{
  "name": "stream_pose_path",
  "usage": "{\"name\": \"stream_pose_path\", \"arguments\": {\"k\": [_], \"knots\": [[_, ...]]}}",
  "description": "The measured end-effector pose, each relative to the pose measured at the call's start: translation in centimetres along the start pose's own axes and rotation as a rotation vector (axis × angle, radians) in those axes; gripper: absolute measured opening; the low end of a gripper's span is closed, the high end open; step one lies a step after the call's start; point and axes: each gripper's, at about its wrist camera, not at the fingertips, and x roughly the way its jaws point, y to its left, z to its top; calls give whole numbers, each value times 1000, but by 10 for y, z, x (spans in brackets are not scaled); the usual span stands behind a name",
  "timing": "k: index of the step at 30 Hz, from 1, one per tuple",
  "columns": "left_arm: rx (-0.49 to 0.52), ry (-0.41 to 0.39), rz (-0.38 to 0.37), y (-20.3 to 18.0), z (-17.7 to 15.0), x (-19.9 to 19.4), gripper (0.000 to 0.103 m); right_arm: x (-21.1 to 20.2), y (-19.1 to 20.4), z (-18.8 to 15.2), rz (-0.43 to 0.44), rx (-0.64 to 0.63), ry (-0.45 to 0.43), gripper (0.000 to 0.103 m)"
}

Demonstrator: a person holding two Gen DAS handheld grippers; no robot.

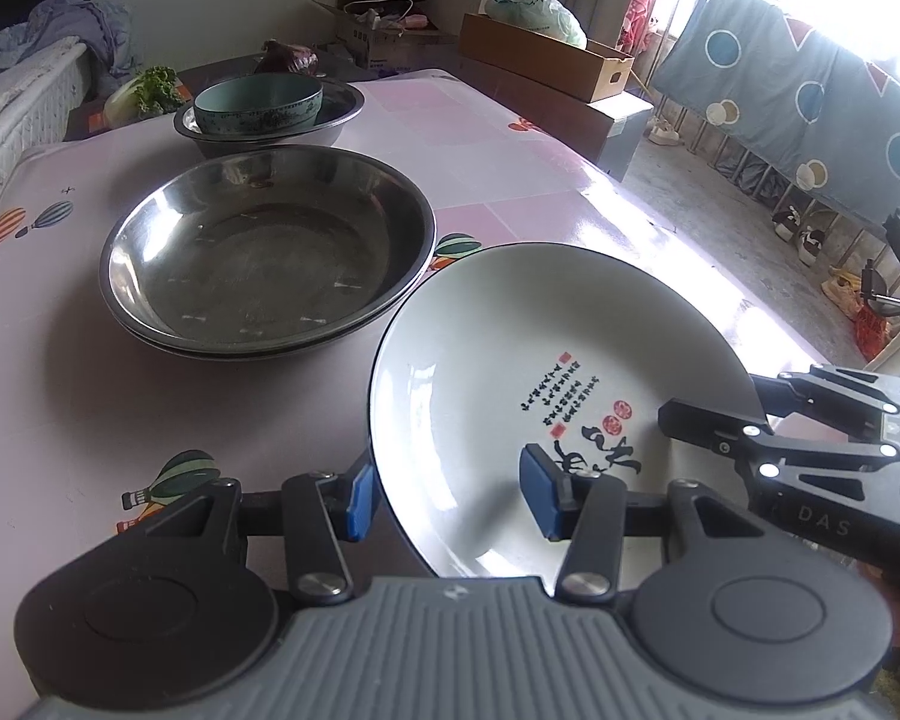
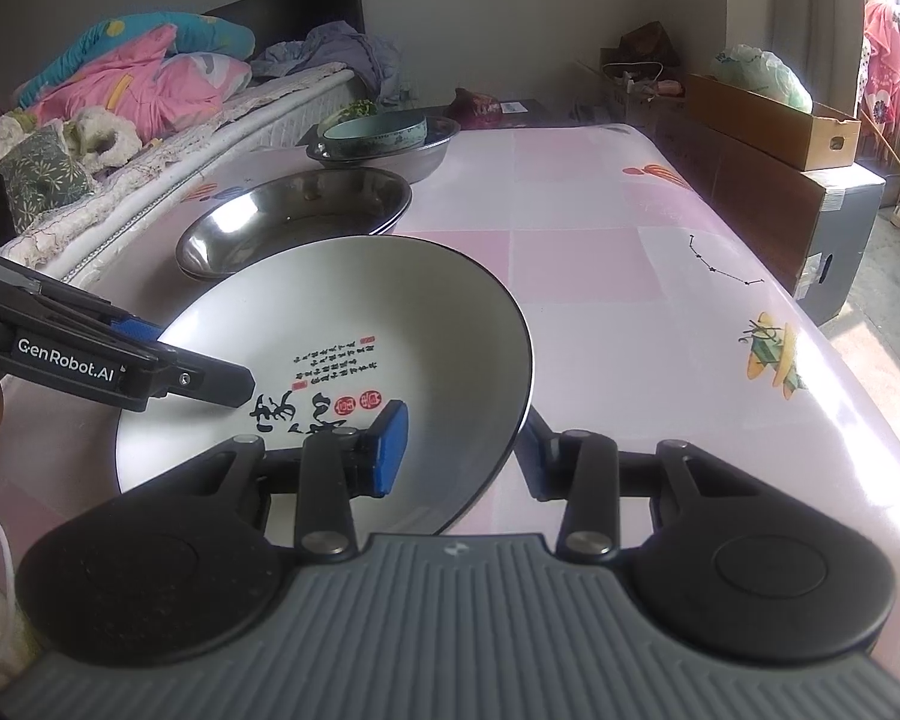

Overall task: Organize plates and bowls
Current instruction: 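Carry the white plate with both tools toward the stacked steel plates, then lower the white plate flat onto the steel plates with both tools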

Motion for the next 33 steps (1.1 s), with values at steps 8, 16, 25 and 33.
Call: {"name": "stream_pose_path", "arguments": {"k": [8,16,25,33], "knots": [[-4,-36,3,0,3,-14,49,-10,3,11,0,-13,-32,38],[-30,-80,17,13,10,-30,49,-10,12,37,17,-43,-68,38],[-94,-97,60,49,25,-33,49,26,34,78,71,-68,-80,38],[-144,-90,104,89,47,-20,49,80,48,118,129,-49,-48,38]]}}
